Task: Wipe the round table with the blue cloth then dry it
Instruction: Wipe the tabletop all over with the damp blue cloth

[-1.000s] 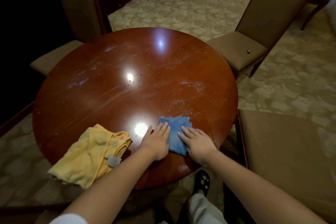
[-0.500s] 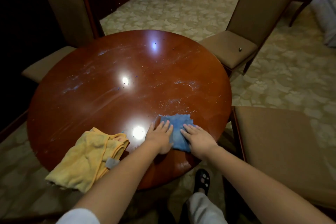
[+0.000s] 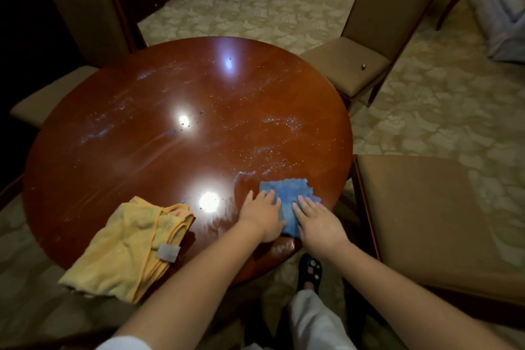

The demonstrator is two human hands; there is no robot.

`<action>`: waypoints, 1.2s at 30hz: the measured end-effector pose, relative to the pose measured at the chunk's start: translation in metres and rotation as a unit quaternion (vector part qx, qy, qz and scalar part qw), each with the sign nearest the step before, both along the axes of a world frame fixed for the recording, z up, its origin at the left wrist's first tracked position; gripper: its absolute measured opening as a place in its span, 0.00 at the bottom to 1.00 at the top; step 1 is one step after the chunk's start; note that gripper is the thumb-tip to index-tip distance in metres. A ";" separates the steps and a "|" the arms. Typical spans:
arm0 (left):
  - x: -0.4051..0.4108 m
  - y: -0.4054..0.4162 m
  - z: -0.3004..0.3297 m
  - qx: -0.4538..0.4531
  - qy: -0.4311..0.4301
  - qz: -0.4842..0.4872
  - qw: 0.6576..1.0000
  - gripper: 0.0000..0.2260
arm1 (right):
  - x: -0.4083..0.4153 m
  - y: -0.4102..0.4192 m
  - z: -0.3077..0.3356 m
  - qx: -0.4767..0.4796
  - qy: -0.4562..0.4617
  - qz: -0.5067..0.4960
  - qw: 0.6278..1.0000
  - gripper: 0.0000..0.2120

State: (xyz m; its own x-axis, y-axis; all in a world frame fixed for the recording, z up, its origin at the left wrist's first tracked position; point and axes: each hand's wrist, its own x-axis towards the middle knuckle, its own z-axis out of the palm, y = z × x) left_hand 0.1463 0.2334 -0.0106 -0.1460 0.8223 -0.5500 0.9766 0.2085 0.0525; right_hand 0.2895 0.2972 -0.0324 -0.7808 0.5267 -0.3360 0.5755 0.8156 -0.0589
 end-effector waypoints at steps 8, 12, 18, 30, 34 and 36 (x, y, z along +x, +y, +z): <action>0.002 0.008 -0.008 0.080 0.052 -0.044 0.995 0.25 | 0.002 0.035 0.010 0.012 0.012 -0.024 1.000 0.26; 0.015 0.002 -0.008 0.099 0.066 -0.088 0.989 0.25 | 0.022 0.026 0.000 0.003 0.040 -0.035 0.999 0.24; 0.026 -0.002 -0.015 0.108 0.012 -0.084 0.991 0.25 | 0.042 0.028 -0.002 0.030 0.090 -0.037 0.995 0.18; 0.024 0.012 -0.018 0.101 0.012 -0.088 0.991 0.25 | 0.035 0.049 -0.001 0.038 0.098 -0.022 0.994 0.14; 0.027 0.038 -0.014 0.091 0.032 -0.088 0.991 0.24 | 0.017 0.073 -0.011 0.056 0.013 -0.037 0.998 0.19; 0.029 0.031 -0.013 0.076 0.047 -0.127 0.988 0.24 | 0.029 0.064 -0.023 0.049 -0.004 -0.034 0.998 0.19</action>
State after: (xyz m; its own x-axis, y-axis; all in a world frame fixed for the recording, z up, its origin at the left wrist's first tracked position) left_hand 0.1751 0.2640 -0.0234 0.0308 0.9108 -0.4117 0.9984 -0.0474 -0.0301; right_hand 0.3190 0.3611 -0.0553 -0.7396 0.6091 -0.2864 0.6297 0.7764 0.0249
